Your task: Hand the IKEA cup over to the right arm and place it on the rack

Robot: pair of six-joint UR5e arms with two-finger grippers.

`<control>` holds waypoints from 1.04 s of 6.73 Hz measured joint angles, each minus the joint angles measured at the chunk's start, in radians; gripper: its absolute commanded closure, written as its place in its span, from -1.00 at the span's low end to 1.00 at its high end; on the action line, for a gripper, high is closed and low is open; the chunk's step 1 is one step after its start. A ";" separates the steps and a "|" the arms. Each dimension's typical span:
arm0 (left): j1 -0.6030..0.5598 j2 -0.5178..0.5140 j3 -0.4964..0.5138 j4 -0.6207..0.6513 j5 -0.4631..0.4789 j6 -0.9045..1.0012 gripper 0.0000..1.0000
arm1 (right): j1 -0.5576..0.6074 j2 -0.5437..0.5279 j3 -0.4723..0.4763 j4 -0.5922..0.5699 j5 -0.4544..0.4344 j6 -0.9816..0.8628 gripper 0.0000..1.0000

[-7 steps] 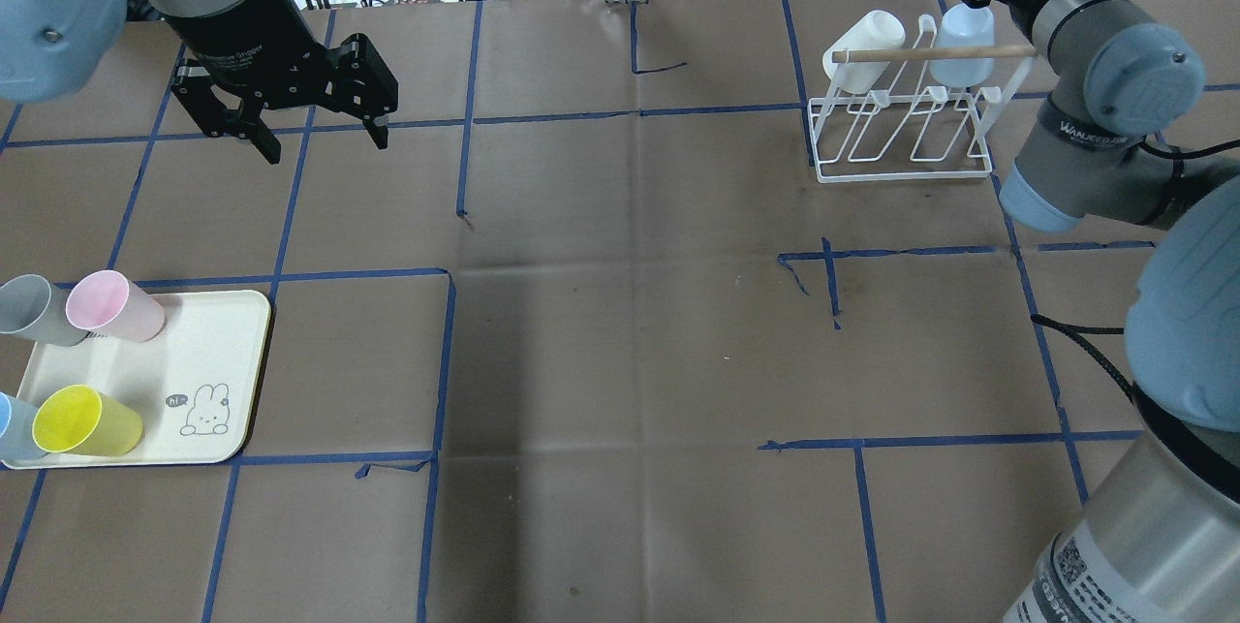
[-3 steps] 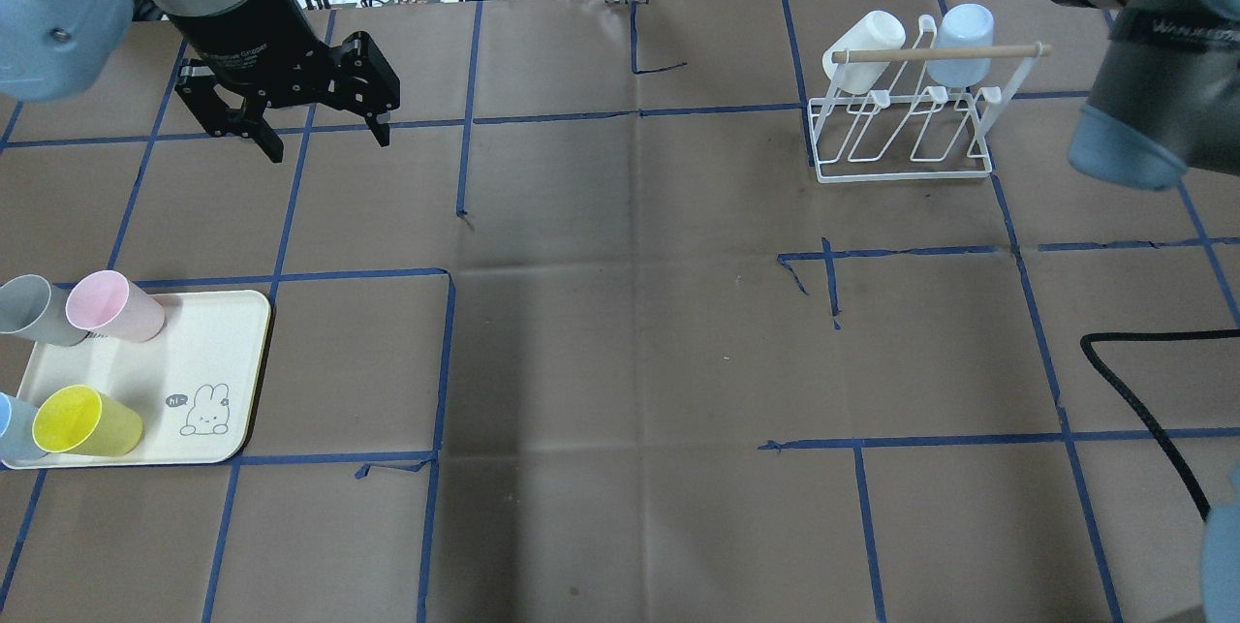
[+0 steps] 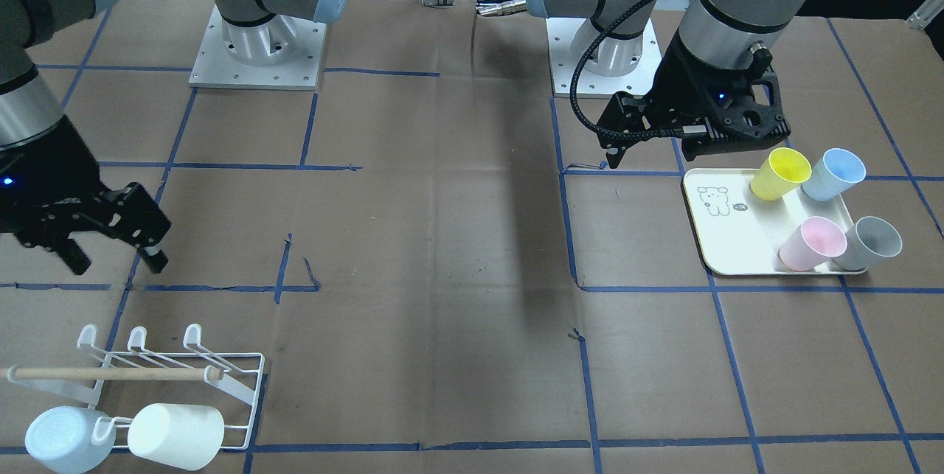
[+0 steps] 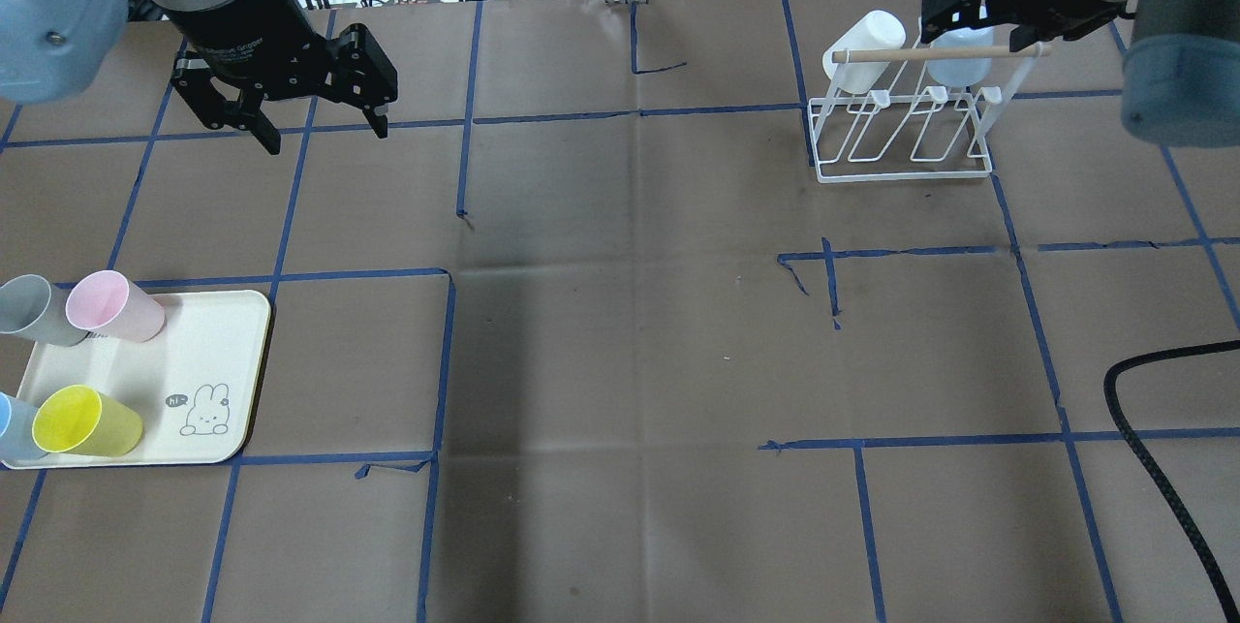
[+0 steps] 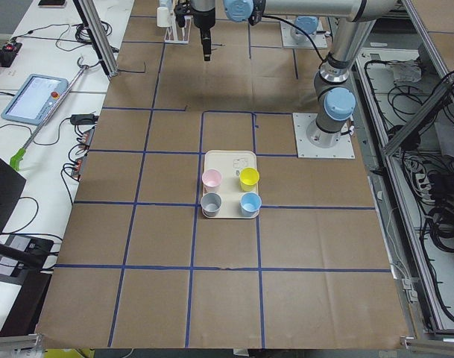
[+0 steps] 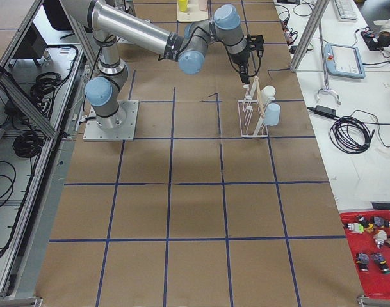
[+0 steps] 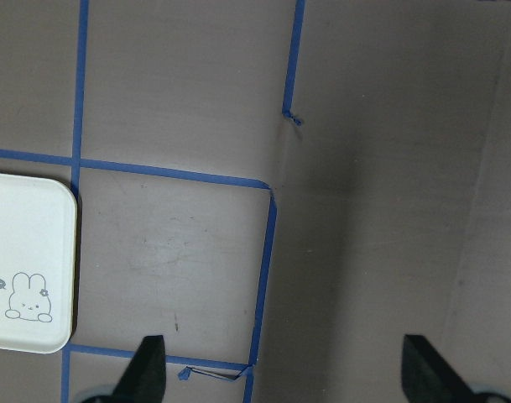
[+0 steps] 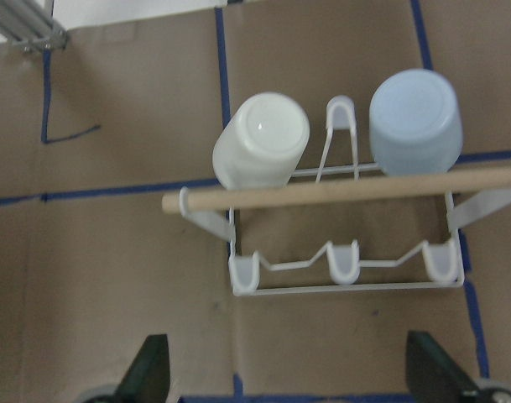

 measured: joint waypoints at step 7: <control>0.000 0.002 -0.086 0.129 0.002 0.001 -0.99 | 0.292 -0.092 -0.139 0.515 -0.213 0.171 -0.99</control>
